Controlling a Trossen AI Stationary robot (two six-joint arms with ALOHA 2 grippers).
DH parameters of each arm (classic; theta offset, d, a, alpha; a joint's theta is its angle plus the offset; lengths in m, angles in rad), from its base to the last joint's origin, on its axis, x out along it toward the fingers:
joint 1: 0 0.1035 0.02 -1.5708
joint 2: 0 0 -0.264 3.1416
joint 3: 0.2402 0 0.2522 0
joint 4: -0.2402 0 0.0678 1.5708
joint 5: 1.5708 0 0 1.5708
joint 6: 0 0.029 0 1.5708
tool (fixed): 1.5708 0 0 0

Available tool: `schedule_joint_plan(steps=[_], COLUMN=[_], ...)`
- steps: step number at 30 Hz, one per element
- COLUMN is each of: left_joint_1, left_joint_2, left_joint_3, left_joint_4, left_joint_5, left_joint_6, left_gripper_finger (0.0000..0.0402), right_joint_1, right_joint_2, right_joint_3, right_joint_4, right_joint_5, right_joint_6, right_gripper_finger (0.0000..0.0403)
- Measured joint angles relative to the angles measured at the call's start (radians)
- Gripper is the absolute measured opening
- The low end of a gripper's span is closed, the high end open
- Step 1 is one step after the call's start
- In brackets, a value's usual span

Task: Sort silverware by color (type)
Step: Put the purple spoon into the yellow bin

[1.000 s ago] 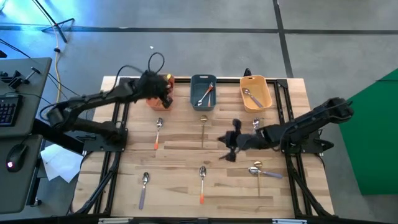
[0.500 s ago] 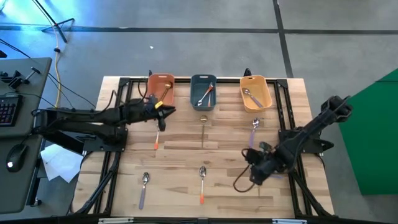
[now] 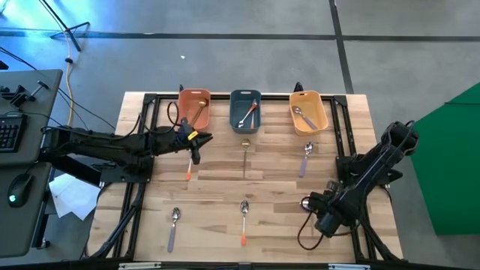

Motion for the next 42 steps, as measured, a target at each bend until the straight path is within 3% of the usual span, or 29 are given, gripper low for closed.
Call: schedule_joint_plan(steps=[12, 15, 23, 26, 36, 42], left_joint_1=[0.000, 0.001, 0.001, 0.001, 0.001, 0.001], left_joint_2=[0.000, 0.000, 0.000, 0.000, 0.000, 0.000], left_joint_3=[0.000, 0.000, 0.000, 0.000, 0.000, 0.000], left_joint_4=[0.001, 0.002, 0.002, 0.001, 0.003, 0.013], left_joint_5=[0.000, 0.000, -0.002, -0.002, -0.002, -0.002], left_joint_6=[-0.001, -0.002, -0.002, -0.011, -0.018, -0.018], left_gripper_finger=[0.0044, 0.0044, 0.0044, 0.0044, 0.0044, 0.0044], right_joint_1=[-0.009, -0.009, -0.009, -0.009, -0.018, -0.173], right_joint_2=[-0.005, -0.004, -0.002, -0.002, -0.030, -0.061], right_joint_3=[-0.258, -0.259, -0.258, -0.259, -0.059, 0.080], right_joint_4=[0.355, 0.357, 0.360, 0.358, 0.133, -0.145], right_joint_5=[-0.062, -0.060, -0.064, -0.066, -0.002, 0.033], right_joint_6=[0.001, -0.009, -0.027, -0.035, -0.043, -0.034], right_gripper_finger=[0.0181, 0.0154, 0.0029, 0.0019, 0.0024, 0.0033])
